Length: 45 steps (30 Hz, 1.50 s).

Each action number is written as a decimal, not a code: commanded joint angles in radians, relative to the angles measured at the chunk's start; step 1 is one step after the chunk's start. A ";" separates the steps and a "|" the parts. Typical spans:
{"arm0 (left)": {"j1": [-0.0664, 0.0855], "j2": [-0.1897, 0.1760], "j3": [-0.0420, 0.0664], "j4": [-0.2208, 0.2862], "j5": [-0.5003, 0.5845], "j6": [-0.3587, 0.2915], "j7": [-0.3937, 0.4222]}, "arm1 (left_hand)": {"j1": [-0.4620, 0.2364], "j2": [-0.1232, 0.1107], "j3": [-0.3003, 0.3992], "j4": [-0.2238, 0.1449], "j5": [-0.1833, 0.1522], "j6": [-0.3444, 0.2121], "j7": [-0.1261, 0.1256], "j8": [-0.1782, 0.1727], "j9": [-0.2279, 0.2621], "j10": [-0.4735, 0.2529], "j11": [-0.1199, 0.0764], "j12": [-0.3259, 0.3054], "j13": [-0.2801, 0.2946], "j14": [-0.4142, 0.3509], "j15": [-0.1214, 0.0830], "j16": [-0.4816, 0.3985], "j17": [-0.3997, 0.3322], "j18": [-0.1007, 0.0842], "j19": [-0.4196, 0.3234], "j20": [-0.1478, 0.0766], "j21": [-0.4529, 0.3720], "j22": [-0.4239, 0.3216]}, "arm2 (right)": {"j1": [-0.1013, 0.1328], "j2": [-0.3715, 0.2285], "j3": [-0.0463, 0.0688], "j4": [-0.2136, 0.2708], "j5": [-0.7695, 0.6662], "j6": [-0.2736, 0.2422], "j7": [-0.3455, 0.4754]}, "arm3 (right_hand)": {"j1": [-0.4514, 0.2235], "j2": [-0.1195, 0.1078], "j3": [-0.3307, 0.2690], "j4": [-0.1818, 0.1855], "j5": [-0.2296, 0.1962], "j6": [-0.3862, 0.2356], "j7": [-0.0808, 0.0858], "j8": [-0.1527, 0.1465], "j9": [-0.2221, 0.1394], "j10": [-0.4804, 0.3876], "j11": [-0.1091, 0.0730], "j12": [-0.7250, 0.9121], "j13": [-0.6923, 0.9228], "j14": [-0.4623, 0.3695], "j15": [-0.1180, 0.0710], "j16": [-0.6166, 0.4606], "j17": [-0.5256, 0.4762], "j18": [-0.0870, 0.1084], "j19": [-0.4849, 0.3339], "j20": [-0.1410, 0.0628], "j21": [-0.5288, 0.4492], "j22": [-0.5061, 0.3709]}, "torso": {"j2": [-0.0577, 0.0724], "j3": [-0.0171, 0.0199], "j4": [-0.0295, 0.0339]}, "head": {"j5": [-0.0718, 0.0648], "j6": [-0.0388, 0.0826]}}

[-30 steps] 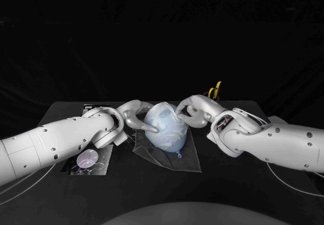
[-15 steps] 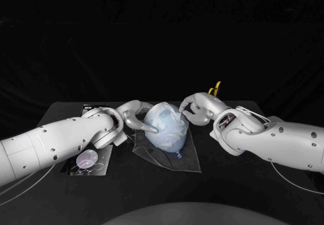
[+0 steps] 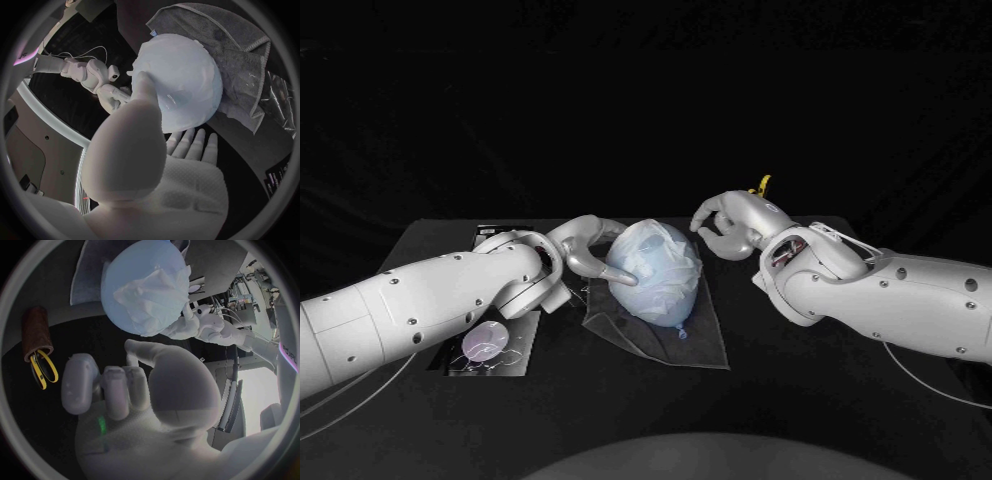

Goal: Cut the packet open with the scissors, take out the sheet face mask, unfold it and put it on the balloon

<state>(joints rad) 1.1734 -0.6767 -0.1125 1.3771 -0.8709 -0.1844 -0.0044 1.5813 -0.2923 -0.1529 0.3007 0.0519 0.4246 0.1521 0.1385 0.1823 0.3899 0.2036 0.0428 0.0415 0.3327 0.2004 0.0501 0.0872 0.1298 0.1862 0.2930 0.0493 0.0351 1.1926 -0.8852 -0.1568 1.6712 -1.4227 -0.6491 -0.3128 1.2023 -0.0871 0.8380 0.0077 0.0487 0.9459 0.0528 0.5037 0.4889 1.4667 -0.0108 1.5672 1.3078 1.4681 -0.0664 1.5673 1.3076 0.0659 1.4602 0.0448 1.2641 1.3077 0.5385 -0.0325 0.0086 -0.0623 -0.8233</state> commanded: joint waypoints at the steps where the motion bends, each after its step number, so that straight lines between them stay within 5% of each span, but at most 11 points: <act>1: -0.002 0.002 -0.001 0.004 0.002 0.022 -0.001 | -0.001 0.001 -0.003 0.002 0.004 -0.008 0.086 0.007 0.002 -0.006 -0.001 -0.004 -0.001 -0.007 0.002 -0.004 -0.002 0.017 0.001 -0.001 0.007 0.001 | 0.007 0.001 0.002 -0.011 0.025 0.005 0.005 | -0.013 -0.006 0.011 0.006 0.000 -0.007 0.004 0.028 0.471 0.104 -0.006 0.004 0.263 0.103 -0.007 0.004 0.263 -0.007 -0.001 -0.008 0.000 0.183 | 0.000 -0.0006 0.0006 | 0.000 0.001; 2: -0.002 0.002 -0.001 0.004 0.002 0.022 -0.001 | -0.001 0.001 -0.003 0.002 0.004 -0.008 0.086 0.007 0.002 -0.006 -0.001 -0.004 -0.001 -0.007 0.002 -0.004 -0.002 0.017 0.001 -0.001 0.007 0.001 | 0.009 0.001 0.002 -0.013 0.045 0.010 0.017 | -0.016 -0.005 0.012 0.011 0.000 -0.011 0.006 0.020 0.468 0.104 -0.005 0.004 0.263 0.103 -0.005 0.004 0.263 -0.006 -0.002 -0.008 -0.004 0.183 | 0.000 -0.0007 0.0004 | 0.000 0.001; 4: -0.002 0.002 -0.001 0.003 0.002 0.022 -0.001 | -0.001 0.001 -0.003 0.002 0.004 -0.008 0.086 0.007 0.002 -0.006 -0.001 -0.004 -0.001 -0.007 0.002 -0.004 -0.002 0.017 0.001 -0.001 0.007 0.001 | 0.012 0.000 0.002 -0.013 0.085 0.027 0.048 | -0.036 -0.009 0.001 0.037 -0.003 -0.043 0.023 -0.052 0.423 0.104 0.009 0.004 0.263 0.103 0.004 0.004 0.263 -0.006 -0.004 -0.003 -0.009 0.182 | -0.001 -0.0009 -0.0002 | 0.001 0.002; 11: -0.002 0.003 -0.001 0.002 0.002 0.022 -0.001 | -0.002 0.000 -0.003 0.002 0.004 -0.010 0.086 0.006 0.001 -0.009 -0.001 -0.004 -0.001 -0.009 0.002 -0.004 -0.002 0.017 0.001 -0.001 0.007 0.001 | 0.015 -0.024 0.002 0.031 0.174 0.065 0.129 | -0.130 -0.127 -0.198 0.117 0.000 -0.079 0.073 -0.208 0.305 0.104 0.057 0.004 0.263 0.103 0.045 0.004 0.263 -0.010 -0.001 0.029 -0.002 0.184 | -0.001 -0.0015 -0.0001 | 0.001 0.002; 15: -0.002 0.004 -0.001 0.002 0.002 0.023 0.000 | -0.002 0.000 -0.003 0.002 0.004 -0.010 0.086 0.006 0.001 -0.009 -0.001 -0.004 -0.001 -0.009 0.002 -0.004 -0.002 0.017 0.001 -0.001 0.007 0.001 | 0.014 -0.035 0.001 0.049 0.198 0.082 0.149 | -0.099 -0.141 -0.297 0.142 0.004 -0.058 0.082 -0.272 0.246 0.104 0.063 0.004 0.263 0.103 0.053 0.004 0.263 -0.008 0.000 0.043 -0.001 0.185 | -0.001 -0.0014 -0.0004 | 0.000 0.001; 23: -0.002 0.003 -0.001 0.002 0.002 0.022 0.000 | -0.002 0.000 -0.003 0.002 0.004 -0.010 0.086 0.006 0.001 -0.009 -0.001 -0.004 -0.001 -0.009 0.002 -0.004 -0.002 0.017 0.001 -0.001 0.007 0.001 | 0.006 -0.033 -0.001 0.050 0.209 0.089 0.156 | -0.042 -0.128 -0.369 0.162 0.007 -0.030 0.083 -0.318 0.203 0.104 0.066 0.004 0.263 0.103 0.056 0.004 0.263 -0.007 -0.001 0.048 -0.004 0.184 | 0.001 0.0001 0.0005 | 0.002 0.003; 45: -0.002 0.001 -0.001 0.003 0.002 0.022 -0.002 | -0.002 0.001 -0.002 0.002 0.004 -0.011 0.087 0.006 0.001 -0.009 -0.001 -0.004 -0.001 -0.009 0.003 -0.004 -0.002 0.017 0.002 -0.001 0.007 0.001 | -0.001 0.005 -0.002 0.022 0.175 0.100 0.144 | 0.062 -0.102 -0.410 0.141 0.008 0.004 0.085 -0.354 0.168 0.104 0.067 0.004 0.263 0.103 0.058 0.004 0.263 -0.007 -0.001 0.050 -0.005 0.184 | -0.001 -0.0010 -0.0004 | 0.001 0.001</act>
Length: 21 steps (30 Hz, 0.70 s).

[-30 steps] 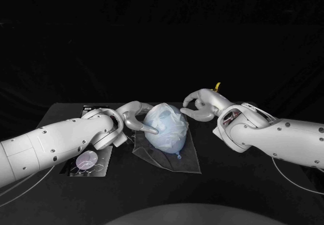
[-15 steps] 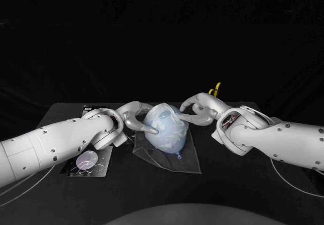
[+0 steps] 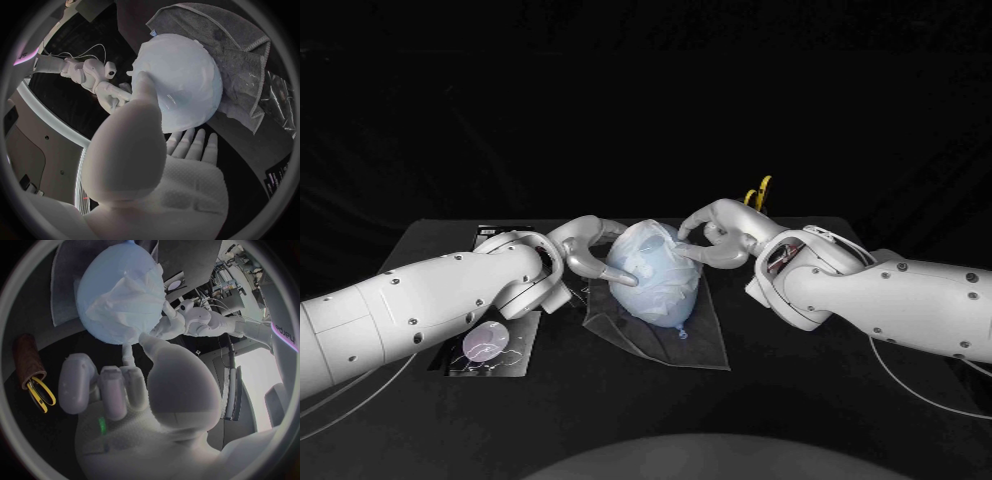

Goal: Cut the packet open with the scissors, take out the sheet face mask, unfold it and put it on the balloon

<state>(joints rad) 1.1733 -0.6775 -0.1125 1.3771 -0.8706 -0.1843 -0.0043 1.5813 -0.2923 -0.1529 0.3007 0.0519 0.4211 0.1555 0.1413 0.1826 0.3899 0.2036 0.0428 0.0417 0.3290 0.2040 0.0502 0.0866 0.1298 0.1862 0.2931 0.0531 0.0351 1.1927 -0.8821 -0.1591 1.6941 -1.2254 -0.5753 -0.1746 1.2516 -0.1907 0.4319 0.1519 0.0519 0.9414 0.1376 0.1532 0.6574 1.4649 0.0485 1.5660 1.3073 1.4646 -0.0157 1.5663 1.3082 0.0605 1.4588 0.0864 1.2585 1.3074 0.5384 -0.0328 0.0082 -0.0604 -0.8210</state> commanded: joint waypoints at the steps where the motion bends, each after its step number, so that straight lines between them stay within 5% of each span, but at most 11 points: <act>1: -0.002 0.002 -0.001 0.003 0.002 0.022 -0.002 | -0.002 0.001 -0.002 0.002 0.004 -0.008 0.083 0.003 0.001 -0.009 -0.001 -0.004 -0.002 -0.005 -0.001 -0.005 -0.001 0.017 0.002 -0.001 0.003 0.001 | -0.002 0.003 0.000 -0.003 -0.024 0.028 0.005 | 0.013 0.002 -0.004 -0.004 0.005 0.009 0.000 -0.003 -0.001 0.106 0.008 0.005 0.264 0.106 0.007 0.005 0.263 -0.002 0.001 0.008 0.000 0.185 | 0.000 -0.0007 0.0000 | -0.001 -0.001; 11: -0.002 0.001 -0.001 0.005 0.003 0.020 -0.001 | -0.002 0.001 -0.002 0.002 0.004 -0.011 0.083 0.002 0.000 -0.011 0.000 -0.004 -0.002 -0.005 -0.001 -0.005 -0.001 0.017 0.003 -0.001 0.003 0.001 | -0.006 0.014 -0.001 -0.026 -0.036 0.036 -0.007 | 0.010 -0.004 -0.017 0.001 0.004 0.008 0.002 -0.011 -0.007 0.106 0.010 0.005 0.264 0.106 0.008 0.005 0.263 -0.001 0.000 0.009 -0.002 0.184 | 0.001 -0.0002 0.0002 | 0.001 -0.001; 16: -0.002 0.000 -0.001 0.005 0.004 0.020 -0.001 | -0.002 0.001 -0.002 0.002 0.004 -0.011 0.083 0.002 0.000 -0.011 0.000 -0.004 -0.002 -0.005 -0.001 -0.005 -0.001 0.017 0.003 -0.001 0.003 0.001 | -0.007 0.016 -0.001 -0.023 -0.050 0.044 -0.010 | 0.033 0.016 -0.016 -0.003 0.002 0.039 -0.008 -0.006 -0.010 0.106 0.002 0.005 0.264 0.106 0.004 0.005 0.263 -0.001 0.001 0.007 0.000 0.185 | 0.000 -0.0001 0.0002 | 0.001 -0.001; 21: -0.002 0.001 -0.001 0.005 0.004 0.020 -0.001 | -0.002 0.001 -0.002 0.002 0.004 -0.011 0.083 0.002 0.000 -0.011 0.000 -0.004 -0.002 -0.005 -0.001 -0.005 -0.001 0.017 0.003 -0.001 0.003 0.001 | -0.009 0.016 -0.002 -0.020 -0.068 0.054 -0.012 | 0.082 0.054 0.008 -0.026 -0.002 0.102 -0.035 0.015 -0.010 0.106 -0.020 0.005 0.264 0.106 -0.014 0.005 0.263 -0.002 0.003 -0.006 0.005 0.186 | 0.000 -0.0008 0.0000 | 0.000 -0.002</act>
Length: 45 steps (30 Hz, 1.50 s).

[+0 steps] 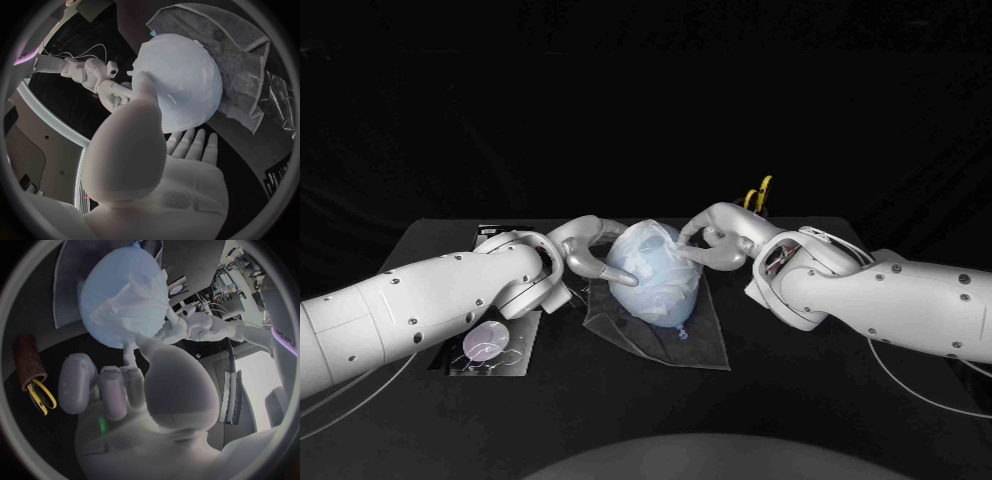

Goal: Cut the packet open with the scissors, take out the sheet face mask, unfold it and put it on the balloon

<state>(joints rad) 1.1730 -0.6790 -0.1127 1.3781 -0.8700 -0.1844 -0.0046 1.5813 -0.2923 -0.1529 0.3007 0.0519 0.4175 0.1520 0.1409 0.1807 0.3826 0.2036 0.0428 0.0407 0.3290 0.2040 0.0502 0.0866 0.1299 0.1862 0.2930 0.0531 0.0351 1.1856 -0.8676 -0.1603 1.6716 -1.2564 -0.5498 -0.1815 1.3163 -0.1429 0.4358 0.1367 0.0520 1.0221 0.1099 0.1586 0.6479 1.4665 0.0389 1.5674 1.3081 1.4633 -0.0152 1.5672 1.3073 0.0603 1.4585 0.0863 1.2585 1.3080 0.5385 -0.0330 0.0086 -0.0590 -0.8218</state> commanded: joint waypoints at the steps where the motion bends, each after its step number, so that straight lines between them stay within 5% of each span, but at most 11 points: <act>1: -0.001 0.002 -0.001 0.003 0.003 0.020 -0.001 | -0.002 0.001 -0.002 0.002 0.004 -0.007 0.087 0.002 0.002 -0.004 0.000 -0.004 -0.001 -0.005 -0.001 -0.005 -0.001 0.017 0.003 -0.001 0.003 0.001 | -0.002 0.001 -0.001 0.003 -0.039 0.029 -0.005 | 0.024 0.011 0.009 -0.015 -0.002 0.037 -0.014 0.016 0.001 0.104 -0.016 0.003 0.263 0.108 -0.019 0.004 0.263 -0.001 0.003 -0.009 0.004 0.185 | 0.000 -0.0006 -0.0004 | -0.001 -0.001; 5: -0.001 0.003 -0.001 0.003 0.003 0.020 0.000 | -0.002 0.001 -0.002 0.002 0.004 -0.007 0.087 0.002 0.002 -0.004 0.000 -0.004 -0.001 -0.005 -0.001 -0.005 -0.001 0.017 0.003 -0.001 0.003 0.001 | -0.004 0.003 -0.001 0.004 -0.052 0.034 -0.002 | 0.047 0.025 0.024 -0.032 -0.002 0.073 -0.037 0.033 0.005 0.104 -0.037 0.003 0.263 0.108 -0.036 0.004 0.263 -0.002 0.004 -0.024 0.007 0.186 | 0.000 0.0000 0.0004 | -0.001 -0.001; 12: -0.001 0.003 -0.001 0.004 0.003 0.020 -0.001 | -0.002 0.001 -0.002 0.002 0.004 -0.007 0.087 0.002 0.002 -0.004 0.000 -0.004 -0.001 -0.005 -0.001 -0.005 -0.001 0.017 0.003 -0.001 0.003 0.001 | -0.006 0.006 -0.001 0.006 -0.073 0.021 0.010 | 0.060 0.023 0.031 -0.049 -0.002 0.085 -0.049 0.041 0.007 0.104 -0.047 0.003 0.263 0.108 -0.047 0.004 0.263 -0.003 0.007 -0.034 0.015 0.188 | 0.001 0.0002 -0.0003 | -0.002 -0.004; 26: -0.001 0.002 -0.001 0.004 0.003 0.021 -0.001 | -0.002 0.001 -0.002 0.002 0.004 -0.007 0.087 0.002 0.002 -0.004 0.000 -0.004 -0.001 -0.005 -0.001 -0.005 -0.001 0.017 0.003 -0.001 0.003 0.001 | -0.007 -0.001 0.000 0.007 -0.016 -0.113 0.056 | 0.070 0.052 0.081 -0.071 -0.003 0.094 -0.043 0.064 0.021 0.104 -0.044 0.003 0.263 0.108 -0.046 0.004 0.263 -0.008 0.014 -0.040 0.034 0.193 | 0.000 0.0004 -0.0002 | -0.004 -0.003; 45: -0.001 0.003 -0.001 0.003 0.003 0.021 -0.002 | -0.001 0.001 -0.002 0.002 0.004 -0.009 0.086 0.002 0.001 -0.005 -0.001 -0.004 -0.001 -0.007 0.000 -0.005 -0.001 0.017 0.002 -0.001 0.003 0.001 | 0.000 -0.022 0.004 -0.028 0.034 -0.076 0.028 | 0.065 0.047 0.086 -0.075 -0.003 0.095 -0.043 0.069 0.024 0.104 -0.044 0.003 0.263 0.108 -0.046 0.004 0.263 -0.006 0.011 -0.040 0.026 0.191 | 0.000 0.0005 -0.0005 | -0.007 0.002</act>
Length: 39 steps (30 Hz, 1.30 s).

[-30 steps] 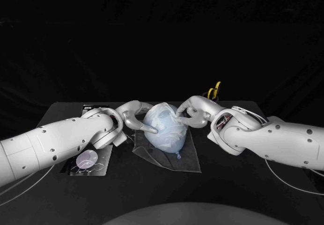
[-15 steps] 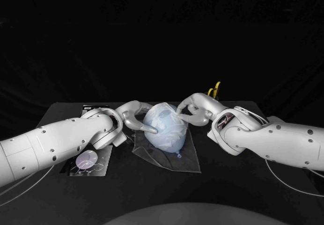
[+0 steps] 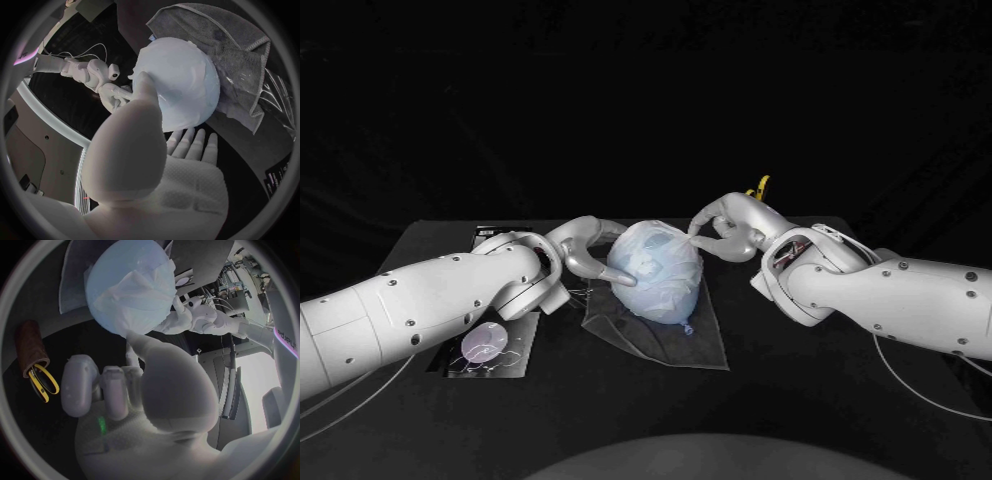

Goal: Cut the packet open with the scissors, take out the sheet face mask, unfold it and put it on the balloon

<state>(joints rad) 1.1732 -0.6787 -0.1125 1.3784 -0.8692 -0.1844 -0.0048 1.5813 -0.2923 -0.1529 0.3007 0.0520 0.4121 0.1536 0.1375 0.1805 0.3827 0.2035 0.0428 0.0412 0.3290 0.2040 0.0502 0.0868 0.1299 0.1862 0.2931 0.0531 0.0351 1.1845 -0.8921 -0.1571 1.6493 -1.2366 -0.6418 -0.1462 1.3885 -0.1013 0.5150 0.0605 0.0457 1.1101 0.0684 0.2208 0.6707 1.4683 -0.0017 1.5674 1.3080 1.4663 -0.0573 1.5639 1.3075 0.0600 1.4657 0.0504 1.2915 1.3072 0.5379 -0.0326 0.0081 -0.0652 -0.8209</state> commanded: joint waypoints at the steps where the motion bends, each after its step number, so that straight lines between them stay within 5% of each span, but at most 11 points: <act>1: -0.002 0.002 -0.001 0.003 0.003 0.021 -0.002 | -0.001 0.001 -0.002 0.002 0.004 -0.003 0.085 0.005 0.002 -0.005 -0.001 -0.004 -0.001 -0.007 0.000 -0.005 -0.002 0.017 0.002 -0.001 0.003 0.001 | 0.002 0.005 0.001 -0.011 0.015 0.018 -0.009 | -0.008 0.005 0.007 0.001 0.003 0.007 -0.001 0.007 0.001 0.102 -0.003 0.003 0.263 0.104 -0.004 0.007 0.263 -0.006 0.004 -0.004 -0.007 0.192 | 0.000 0.0003 0.0004 | -0.001 0.002; 13: -0.002 0.003 -0.001 0.003 0.003 0.020 -0.003 | -0.001 0.001 -0.002 0.002 0.004 -0.003 0.085 0.005 0.002 -0.005 -0.001 -0.004 -0.001 -0.007 0.000 -0.005 -0.002 0.017 0.002 -0.001 0.003 0.001 | 0.006 0.026 0.001 -0.043 0.041 0.029 -0.037 | -0.031 -0.024 0.009 -0.007 0.003 -0.019 -0.001 0.010 0.008 0.102 -0.003 0.003 0.263 0.104 -0.004 0.007 0.263 0.002 -0.012 -0.003 -0.048 0.181 | 0.001 -0.0008 0.0008 | -0.002 0.003; 21: -0.001 0.003 -0.001 0.003 0.003 0.020 -0.003 | -0.001 0.001 -0.002 0.002 0.004 -0.003 0.085 0.005 0.002 -0.005 -0.001 -0.004 -0.001 -0.007 0.000 -0.005 -0.002 0.017 0.002 -0.001 0.003 0.001 | 0.010 0.039 0.001 -0.074 0.079 0.051 -0.063 | -0.100 -0.066 -0.058 0.030 0.003 -0.187 0.081 -0.076 -0.031 0.067 0.067 -0.057 0.226 0.104 0.054 0.007 0.263 0.001 -0.026 0.033 -0.074 0.175 | 0.000 -0.0001 0.0004 | -0.002 0.004; 25: -0.001 0.003 -0.001 0.002 0.003 0.020 -0.003 | -0.001 0.001 -0.002 0.002 0.004 -0.003 0.085 0.005 0.002 -0.005 -0.001 -0.004 -0.001 -0.007 0.000 -0.005 -0.002 0.017 0.002 -0.001 0.003 0.001 | 0.012 0.043 0.001 -0.090 0.083 0.087 -0.090 | -0.093 -0.073 -0.080 0.032 0.002 -0.232 0.100 -0.102 -0.045 0.037 0.086 -0.101 0.198 0.104 0.072 0.007 0.263 0.009 -0.046 0.050 -0.117 0.164 | 0.000 0.0000 -0.0001 | -0.003 0.005; 33: -0.002 0.003 -0.001 0.002 0.003 0.020 -0.003 | -0.001 0.001 -0.002 0.002 0.004 -0.003 0.085 0.005 0.002 -0.005 -0.001 -0.004 -0.001 -0.007 0.000 -0.005 -0.002 0.017 0.002 -0.001 0.003 0.001 | 0.015 0.048 0.001 -0.117 0.083 0.121 -0.126 | -0.073 -0.070 -0.092 0.029 0.003 -0.252 0.108 -0.110 -0.050 0.006 0.094 -0.139 0.172 0.104 0.080 0.007 0.263 0.018 -0.069 0.062 -0.163 0.153 | 0.000 0.0002 0.0000 | -0.005 0.007; 39: -0.002 0.003 -0.002 0.001 0.016 0.020 -0.003 | -0.001 0.000 -0.003 0.002 0.004 -0.005 0.084 0.005 0.001 -0.007 -0.002 -0.004 -0.001 -0.007 -0.001 -0.005 -0.001 0.017 0.002 -0.001 0.003 0.001 | 0.015 0.036 0.000 -0.096 0.087 0.034 -0.090 | -0.057 -0.045 -0.086 0.030 0.003 -0.231 0.106 -0.096 -0.047 0.012 0.092 -0.128 0.176 0.104 0.080 0.007 0.263 0.016 -0.061 0.067 -0.143 0.158 | 0.000 -0.0002 -0.0012 | -0.006 0.010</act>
<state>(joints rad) 1.1730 -0.6780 -0.1127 1.3768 -0.8684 -0.1844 -0.0055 1.5814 -0.2923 -0.1529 0.3007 0.0520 0.4120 0.1534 0.1396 0.1811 0.3828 0.2035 0.0428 0.0414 0.3291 0.2040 0.0502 0.0869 0.1298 0.1862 0.2931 0.0531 0.0351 1.1987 -0.8526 -0.1572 1.5446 -1.1505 -0.5640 -0.2502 1.3307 -0.1489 0.4289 0.0884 0.0448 0.8709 0.1738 0.1203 0.6221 1.4653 0.0846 1.4346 1.3079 1.4678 0.0166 1.5673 1.3077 0.0580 1.4017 0.1115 1.1469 1.3073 0.5377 -0.0323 0.0080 -0.0709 -0.8129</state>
